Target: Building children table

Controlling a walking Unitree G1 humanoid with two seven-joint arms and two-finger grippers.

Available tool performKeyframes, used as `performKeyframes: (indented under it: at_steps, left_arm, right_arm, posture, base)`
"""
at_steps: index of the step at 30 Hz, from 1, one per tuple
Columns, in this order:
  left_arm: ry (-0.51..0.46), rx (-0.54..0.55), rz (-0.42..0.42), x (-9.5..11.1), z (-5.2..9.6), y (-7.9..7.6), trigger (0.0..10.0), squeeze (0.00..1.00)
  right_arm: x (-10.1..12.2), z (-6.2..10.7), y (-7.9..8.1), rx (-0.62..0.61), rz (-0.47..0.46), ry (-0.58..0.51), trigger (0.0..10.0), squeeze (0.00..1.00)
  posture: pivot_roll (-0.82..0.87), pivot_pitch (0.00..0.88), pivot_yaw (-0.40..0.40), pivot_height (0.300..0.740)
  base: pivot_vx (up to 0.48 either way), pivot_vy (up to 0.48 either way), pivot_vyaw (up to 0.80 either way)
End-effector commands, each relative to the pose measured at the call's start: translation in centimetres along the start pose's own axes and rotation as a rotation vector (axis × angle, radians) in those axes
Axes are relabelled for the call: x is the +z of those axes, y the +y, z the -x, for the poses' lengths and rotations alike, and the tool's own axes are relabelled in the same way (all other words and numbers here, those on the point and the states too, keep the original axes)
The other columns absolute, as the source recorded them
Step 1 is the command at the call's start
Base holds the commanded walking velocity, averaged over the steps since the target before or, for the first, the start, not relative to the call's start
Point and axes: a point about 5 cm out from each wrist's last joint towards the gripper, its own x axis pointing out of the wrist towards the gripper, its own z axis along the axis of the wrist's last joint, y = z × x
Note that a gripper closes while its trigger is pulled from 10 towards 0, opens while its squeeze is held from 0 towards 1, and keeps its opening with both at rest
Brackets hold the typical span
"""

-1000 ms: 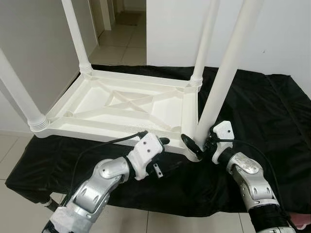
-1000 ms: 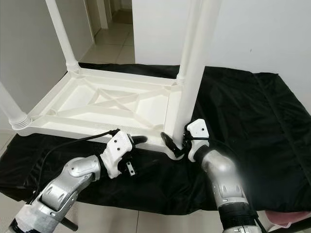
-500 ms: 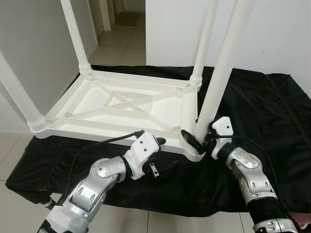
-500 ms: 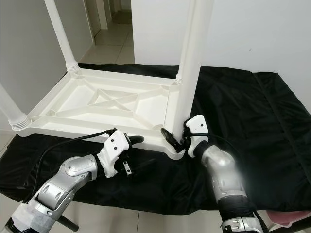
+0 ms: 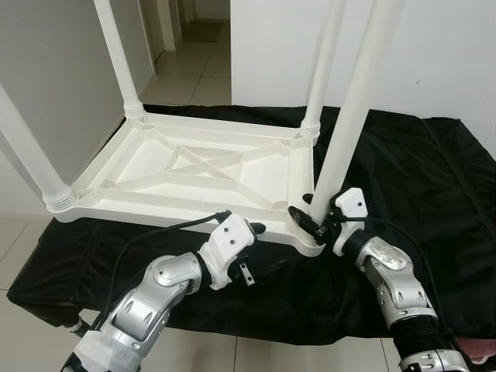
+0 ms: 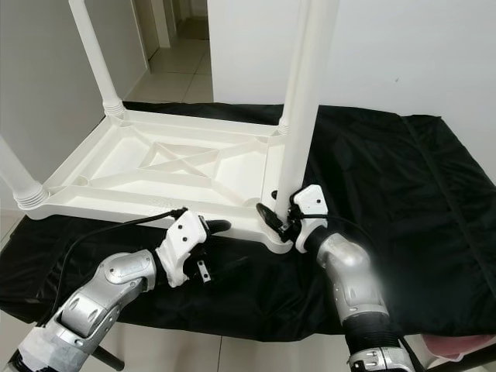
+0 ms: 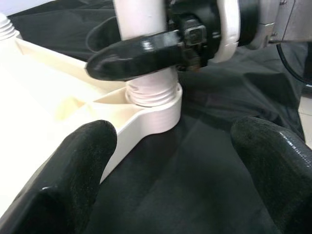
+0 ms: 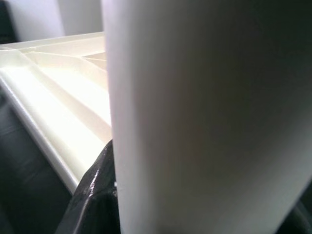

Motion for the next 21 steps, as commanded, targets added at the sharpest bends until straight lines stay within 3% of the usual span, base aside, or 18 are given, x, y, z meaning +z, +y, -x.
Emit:
performKeyframes:
  at_steps: [1, 5, 6, 12, 16, 18, 20, 21]
  left_arm:
    - [0.005, -0.080, -0.005, 0.1, 0.0, -0.6, 10.0, 0.00]
    - [0.005, -0.078, -0.006, 0.1, 0.0, -0.5, 10.0, 0.00]
    - [0.007, -0.076, -0.007, 0.0, 0.1, -0.5, 10.0, 0.00]
    - [0.009, -0.078, -0.007, 0.0, 0.1, -0.5, 10.0, 0.00]
    - [0.008, -0.081, -0.007, 0.0, 0.1, -0.7, 10.0, 0.00]
    - [0.007, -0.076, -0.006, 0.0, 0.1, -0.6, 10.0, 0.00]
    - [0.007, -0.076, -0.006, 0.0, 0.1, -0.6, 10.0, 0.00]
    - [0.006, -0.074, -0.007, 0.0, 0.2, -0.6, 10.0, 0.00]
  right_arm:
    - [-0.5, 0.0, 0.1, -0.109, -0.013, 0.042, 10.0, 0.00]
    - [-0.3, 0.1, 0.3, -0.162, -0.027, 0.037, 10.0, 0.00]
    - [0.0, 0.0, 1.6, -0.222, -0.068, 0.026, 10.0, 0.00]
    - [0.0, 0.0, 2.8, -0.289, -0.101, 0.038, 10.0, 0.00]
    - [-0.4, 0.2, 3.6, -0.428, -0.113, 0.069, 10.0, 0.00]
    - [-0.9, 0.8, 4.1, -0.598, -0.138, 0.094, 10.0, 0.00]
    - [-0.9, 0.8, 4.1, -0.598, -0.138, 0.094, 10.0, 0.00]
    - [-1.1, 1.1, 4.3, -0.668, -0.150, 0.111, 10.0, 0.00]
  posture:
    - [-0.05, 0.005, 0.032, 0.740]
    - [-0.05, 0.005, 0.029, 0.740]
    - [-0.05, 0.003, 0.028, 0.740]
    - [-0.05, 0.004, 0.026, 0.740]
    - [-0.05, 0.003, 0.019, 0.740]
    - [-0.04, 0.003, 0.012, 0.740]
    - [-0.04, 0.003, 0.012, 0.740]
    - [-0.04, 0.004, 0.012, 0.740]
  base:
    - [0.000, 0.000, 0.00]
    - [0.000, 0.000, 0.00]
    - [0.000, 0.000, 0.00]
    - [0.000, 0.000, 0.00]
    - [0.000, 0.000, 0.00]
    - [0.000, 0.000, 0.00]
    - [0.000, 0.000, 0.00]
    - [0.000, 0.000, 0.00]
